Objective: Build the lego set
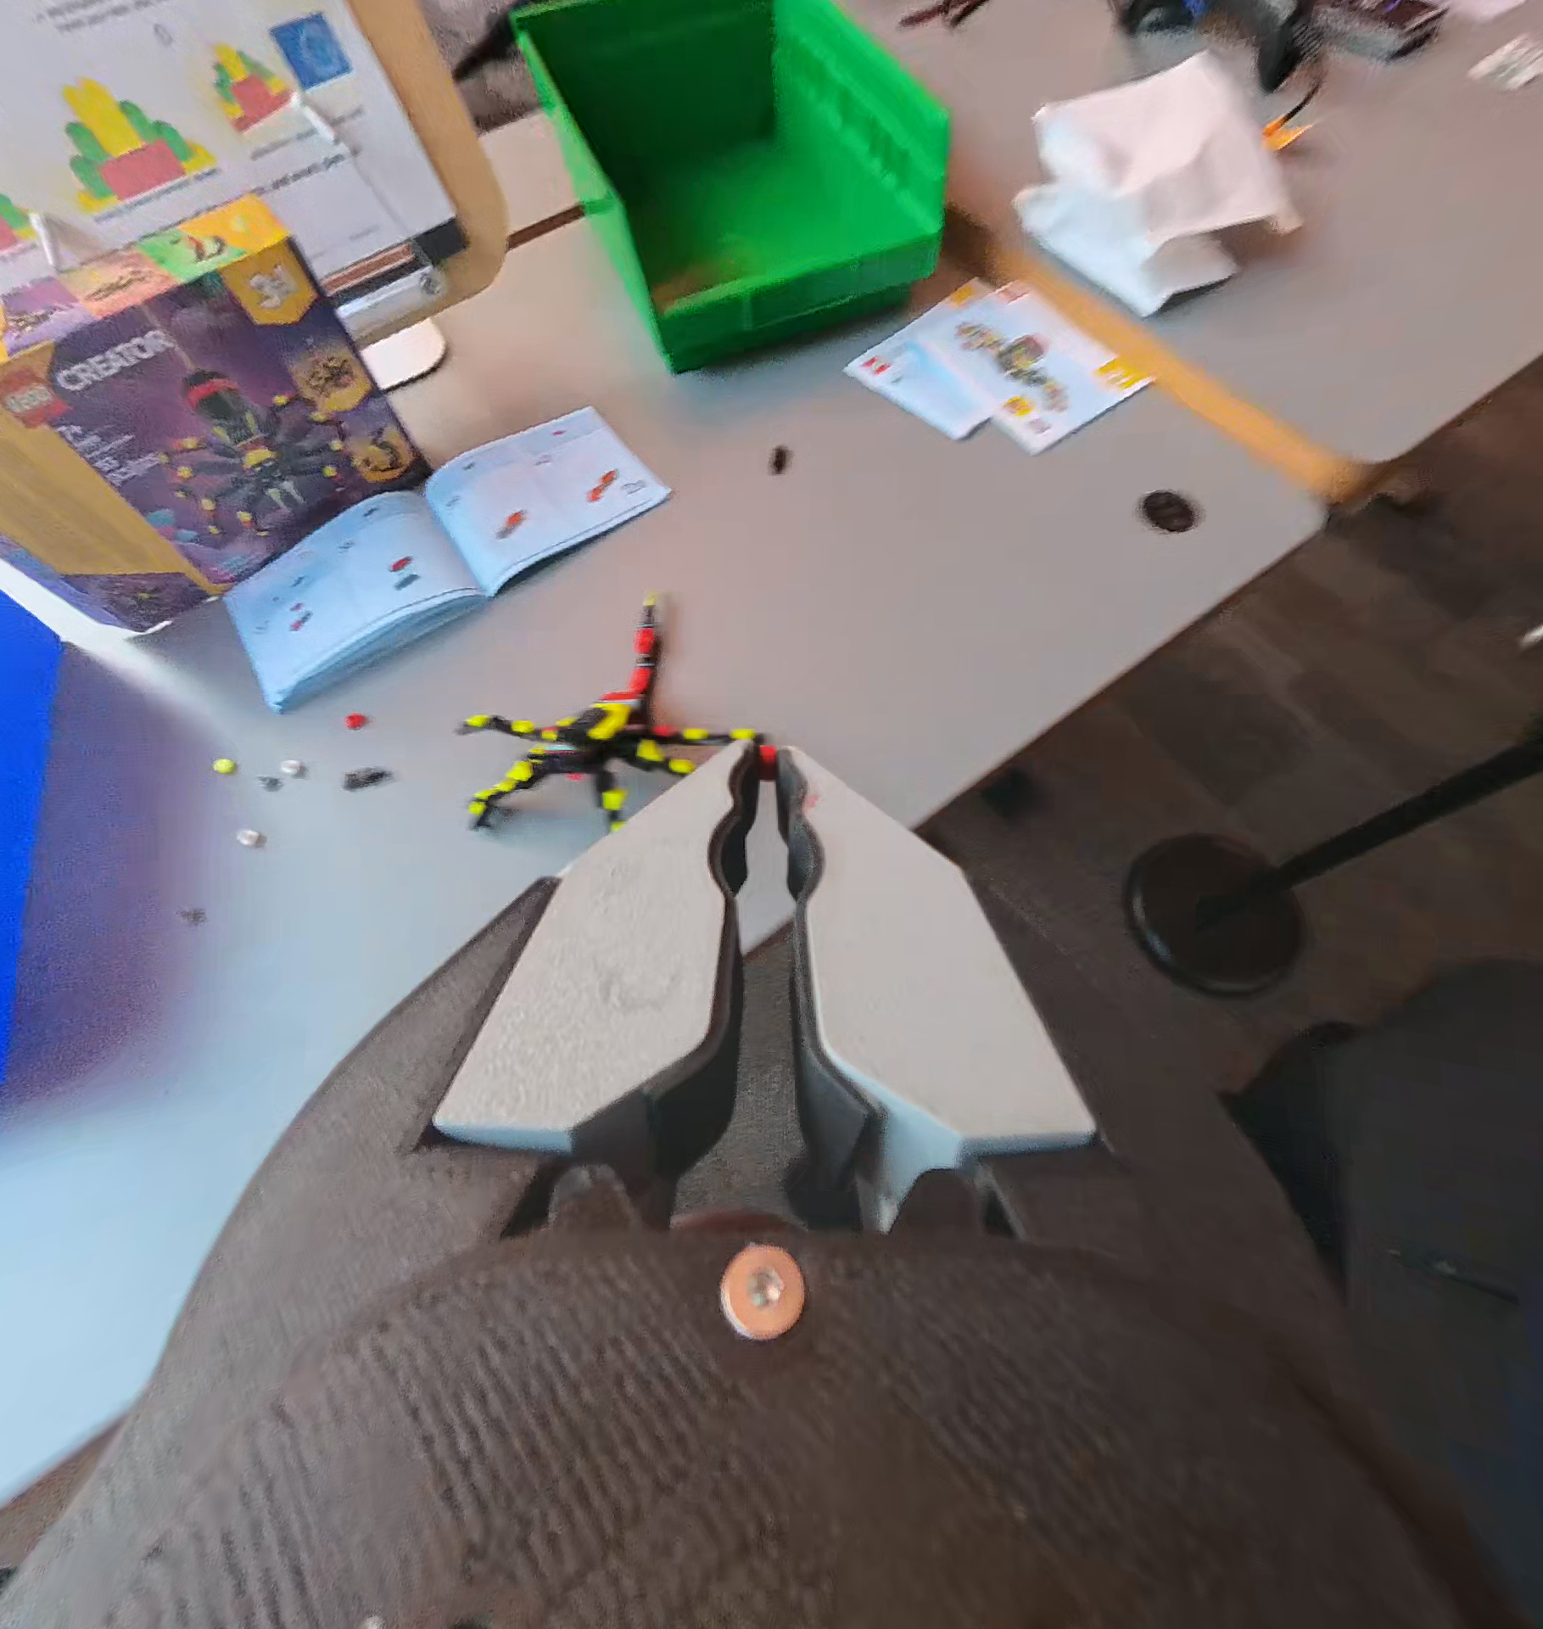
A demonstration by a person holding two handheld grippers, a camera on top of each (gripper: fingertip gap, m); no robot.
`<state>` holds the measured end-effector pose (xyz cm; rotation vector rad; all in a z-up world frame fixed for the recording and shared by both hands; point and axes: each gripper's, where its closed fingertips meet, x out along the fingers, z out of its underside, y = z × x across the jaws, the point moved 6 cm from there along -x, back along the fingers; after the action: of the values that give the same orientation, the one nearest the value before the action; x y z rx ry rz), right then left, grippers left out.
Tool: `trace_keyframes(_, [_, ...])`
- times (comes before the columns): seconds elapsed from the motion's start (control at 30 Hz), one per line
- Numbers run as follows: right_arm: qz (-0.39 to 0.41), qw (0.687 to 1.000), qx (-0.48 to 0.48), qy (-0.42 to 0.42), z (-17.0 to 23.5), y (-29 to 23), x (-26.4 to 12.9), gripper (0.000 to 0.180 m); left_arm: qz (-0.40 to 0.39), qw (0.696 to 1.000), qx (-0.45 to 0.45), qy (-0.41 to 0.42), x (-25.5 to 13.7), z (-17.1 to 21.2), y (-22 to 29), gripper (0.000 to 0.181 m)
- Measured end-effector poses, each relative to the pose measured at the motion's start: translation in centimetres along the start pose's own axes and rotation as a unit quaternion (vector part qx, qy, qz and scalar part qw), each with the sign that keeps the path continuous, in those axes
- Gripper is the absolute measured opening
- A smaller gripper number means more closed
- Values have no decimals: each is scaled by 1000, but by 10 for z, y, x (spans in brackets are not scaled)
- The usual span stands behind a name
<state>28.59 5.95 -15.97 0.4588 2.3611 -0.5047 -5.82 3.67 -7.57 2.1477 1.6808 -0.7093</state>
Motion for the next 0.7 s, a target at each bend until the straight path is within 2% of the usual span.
trace_keyframes(0.17, [105,992,50,38,-37,34,37,33,26,995,84,-41,66,16,-102,1])
trace_keyframes(0.33, [201,976,64,59,-85,38,86,29,85,982,165,-28,113,52,-166,1])
trace_keyframes(0.43, [221,966,60,121,-131,48,129,28,82,973,215,15,128,66,-187,1])
trace_keyframes(0.53, [244,955,46,162,-170,80,180,30,80,967,235,58,137,76,-193,1])
trace_keyframes(0.7, [261,935,-53,235,-220,109,239,30,51,950,277,134,147,87,-193,1])
